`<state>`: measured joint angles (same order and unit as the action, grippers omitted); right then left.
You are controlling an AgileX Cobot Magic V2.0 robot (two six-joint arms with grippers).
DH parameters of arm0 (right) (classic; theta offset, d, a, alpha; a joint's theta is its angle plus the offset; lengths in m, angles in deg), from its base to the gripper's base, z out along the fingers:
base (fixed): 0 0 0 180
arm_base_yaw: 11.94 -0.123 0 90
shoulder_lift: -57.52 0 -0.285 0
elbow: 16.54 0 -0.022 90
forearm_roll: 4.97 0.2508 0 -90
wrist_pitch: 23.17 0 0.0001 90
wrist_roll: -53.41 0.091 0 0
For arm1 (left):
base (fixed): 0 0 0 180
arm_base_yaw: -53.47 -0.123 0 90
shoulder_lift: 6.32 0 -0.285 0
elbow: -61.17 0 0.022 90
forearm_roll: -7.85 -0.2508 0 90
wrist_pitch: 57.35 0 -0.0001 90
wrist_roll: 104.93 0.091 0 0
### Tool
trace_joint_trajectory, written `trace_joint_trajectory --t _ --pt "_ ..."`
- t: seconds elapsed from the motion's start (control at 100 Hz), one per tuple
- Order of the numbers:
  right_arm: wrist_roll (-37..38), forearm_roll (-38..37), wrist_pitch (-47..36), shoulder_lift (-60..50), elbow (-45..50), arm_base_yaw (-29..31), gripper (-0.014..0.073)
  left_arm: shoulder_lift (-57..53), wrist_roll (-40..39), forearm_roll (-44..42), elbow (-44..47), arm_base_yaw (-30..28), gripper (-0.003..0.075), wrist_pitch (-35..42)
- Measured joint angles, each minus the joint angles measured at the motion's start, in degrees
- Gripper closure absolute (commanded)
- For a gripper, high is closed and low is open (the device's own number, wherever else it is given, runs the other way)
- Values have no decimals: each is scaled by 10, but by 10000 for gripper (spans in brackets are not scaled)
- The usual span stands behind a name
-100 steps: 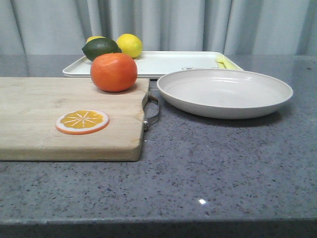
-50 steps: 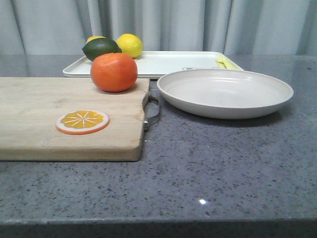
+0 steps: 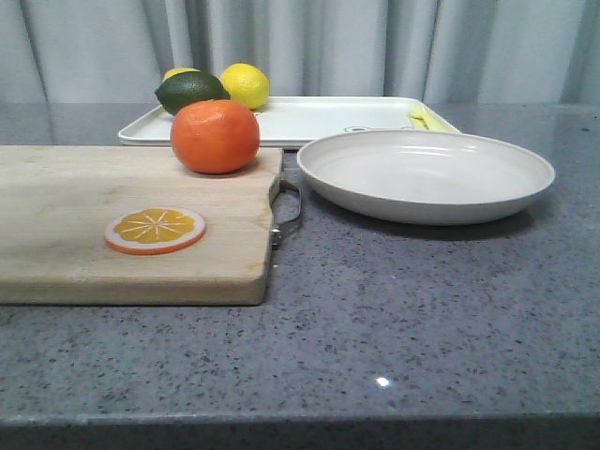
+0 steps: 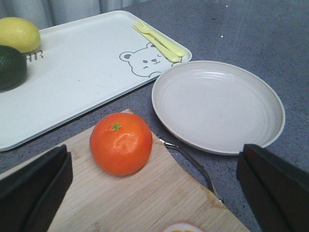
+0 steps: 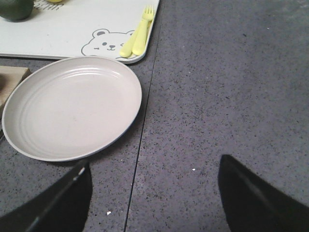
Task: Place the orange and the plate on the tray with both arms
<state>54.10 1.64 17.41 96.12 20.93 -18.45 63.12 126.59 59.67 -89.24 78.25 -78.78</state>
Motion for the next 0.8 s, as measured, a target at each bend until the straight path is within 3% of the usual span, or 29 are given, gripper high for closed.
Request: trace_joint_trajectory --t 0.18,0.8 --pt "0 1 6 0 0 0 43 86 2 2 -38 33 58 44" --pt "0 1 6 0 0 0 43 265 3 7 -108 33 58 107"
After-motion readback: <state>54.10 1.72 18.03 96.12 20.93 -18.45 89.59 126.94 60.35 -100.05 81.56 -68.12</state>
